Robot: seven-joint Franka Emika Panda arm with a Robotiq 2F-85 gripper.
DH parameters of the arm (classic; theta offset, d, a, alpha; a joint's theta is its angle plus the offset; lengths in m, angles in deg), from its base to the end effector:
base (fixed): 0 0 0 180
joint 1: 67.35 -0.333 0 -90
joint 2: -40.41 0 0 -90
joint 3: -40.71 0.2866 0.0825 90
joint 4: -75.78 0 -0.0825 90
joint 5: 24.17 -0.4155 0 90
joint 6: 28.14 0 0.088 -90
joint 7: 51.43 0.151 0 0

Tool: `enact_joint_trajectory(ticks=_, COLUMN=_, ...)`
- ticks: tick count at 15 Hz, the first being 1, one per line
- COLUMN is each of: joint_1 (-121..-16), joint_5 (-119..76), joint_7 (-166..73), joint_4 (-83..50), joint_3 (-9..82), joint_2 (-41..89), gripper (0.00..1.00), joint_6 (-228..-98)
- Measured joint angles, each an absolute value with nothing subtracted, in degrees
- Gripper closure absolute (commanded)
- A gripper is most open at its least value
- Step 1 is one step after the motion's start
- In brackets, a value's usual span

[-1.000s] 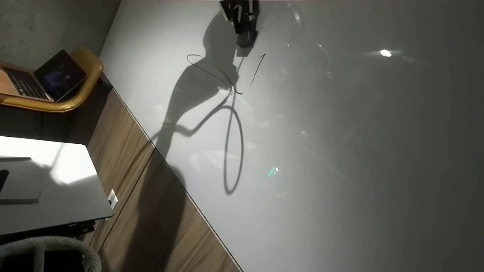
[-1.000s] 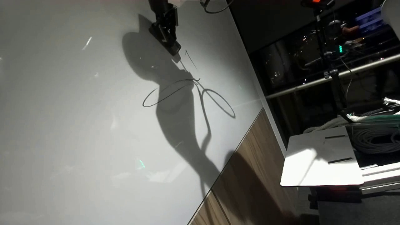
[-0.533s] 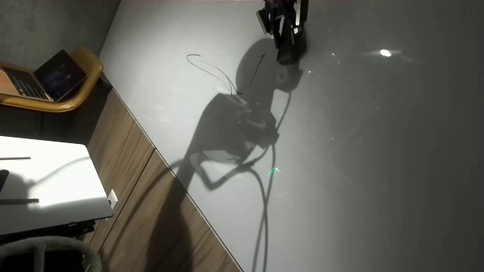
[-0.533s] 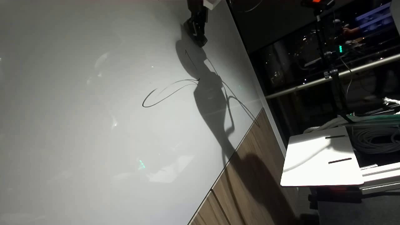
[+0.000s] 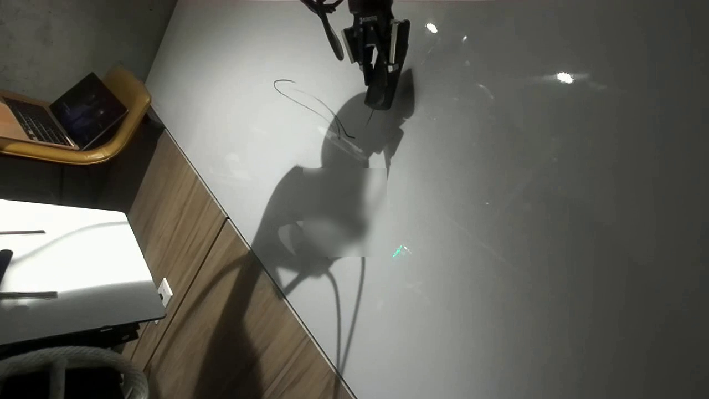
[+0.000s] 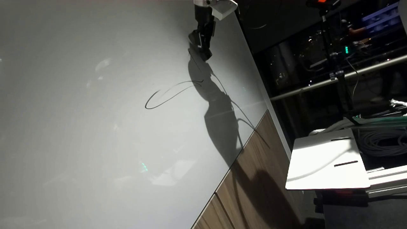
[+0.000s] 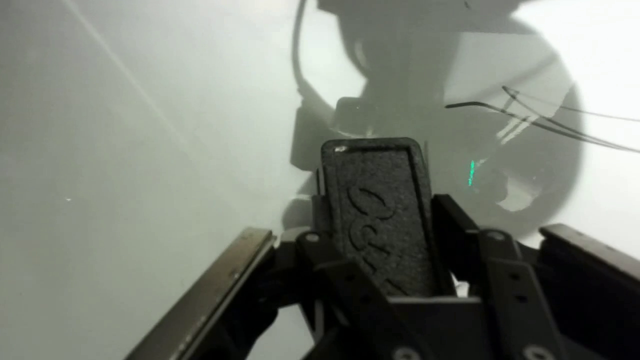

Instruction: Use the eraser to wipe the whiteboard.

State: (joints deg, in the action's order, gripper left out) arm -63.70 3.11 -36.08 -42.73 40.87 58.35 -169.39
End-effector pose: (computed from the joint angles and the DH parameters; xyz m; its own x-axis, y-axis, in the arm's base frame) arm 0.5777 -0.0470 0.5816 0.7436 0.0648 0.6655 -0.1733 -0.9426 0.2853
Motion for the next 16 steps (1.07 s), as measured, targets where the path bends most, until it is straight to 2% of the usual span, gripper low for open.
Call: enact_joint_trajectory(ticks=16, joint_1=-63.24, joint_5=2.44, joint_7=-39.36, joint_4=-34.01, joint_3=42.01, joint_2=53.32, gripper=0.72, joint_6=-168.28)
